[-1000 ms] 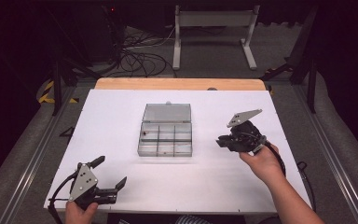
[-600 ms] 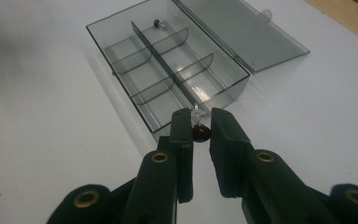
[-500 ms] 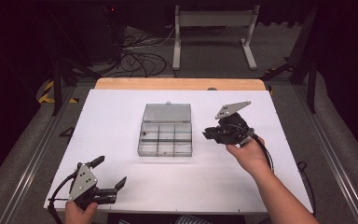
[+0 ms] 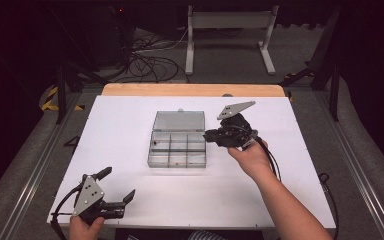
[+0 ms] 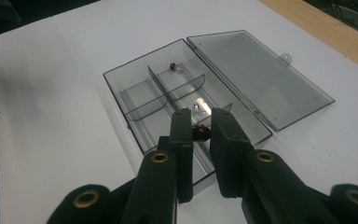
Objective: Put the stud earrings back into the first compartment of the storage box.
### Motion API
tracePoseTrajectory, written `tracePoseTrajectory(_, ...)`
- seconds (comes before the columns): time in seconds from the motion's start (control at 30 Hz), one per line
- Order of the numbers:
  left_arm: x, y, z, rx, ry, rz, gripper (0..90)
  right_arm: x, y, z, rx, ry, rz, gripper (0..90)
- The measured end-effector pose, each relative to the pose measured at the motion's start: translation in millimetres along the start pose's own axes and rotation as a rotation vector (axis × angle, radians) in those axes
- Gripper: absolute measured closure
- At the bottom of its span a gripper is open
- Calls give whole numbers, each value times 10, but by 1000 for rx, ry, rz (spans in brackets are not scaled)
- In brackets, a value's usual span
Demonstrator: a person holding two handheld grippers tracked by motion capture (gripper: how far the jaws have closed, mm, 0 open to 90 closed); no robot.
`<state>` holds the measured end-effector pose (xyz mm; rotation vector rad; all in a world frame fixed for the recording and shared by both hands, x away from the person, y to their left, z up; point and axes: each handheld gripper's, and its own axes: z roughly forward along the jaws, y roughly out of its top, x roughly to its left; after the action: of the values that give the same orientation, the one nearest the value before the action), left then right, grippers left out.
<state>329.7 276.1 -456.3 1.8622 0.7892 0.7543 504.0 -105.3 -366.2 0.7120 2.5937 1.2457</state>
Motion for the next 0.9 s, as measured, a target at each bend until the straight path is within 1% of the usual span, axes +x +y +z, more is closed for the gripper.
tracePoseTrajectory(0.17, 3, -2, -2, 1, -1, -3, 38, 4, 63, 118, 0, 6, 0, 796)
tracePoseTrajectory(0.43, 7, 0, -5, 0, 0, 4, 39, 4, 154, 320, 14, 7, -4, 796)
tracePoseTrajectory(0.63, 8, -1, -8, -2, -1, 2, 39, 32, 200, 515, 15, 9, -24, 796)
tracePoseTrajectory(0.67, 4, -3, -6, -3, -4, -6, 38, 35, 205, 537, 15, 9, -26, 796)
tracePoseTrajectory(0.7, 9, -2, -7, -1, -2, 1, 38, 37, 211, 568, 12, 13, -31, 796)
tracePoseTrajectory(0.9, 10, -2, -6, 0, -4, 2, 38, 70, 257, 758, 10, 24, -42, 795)
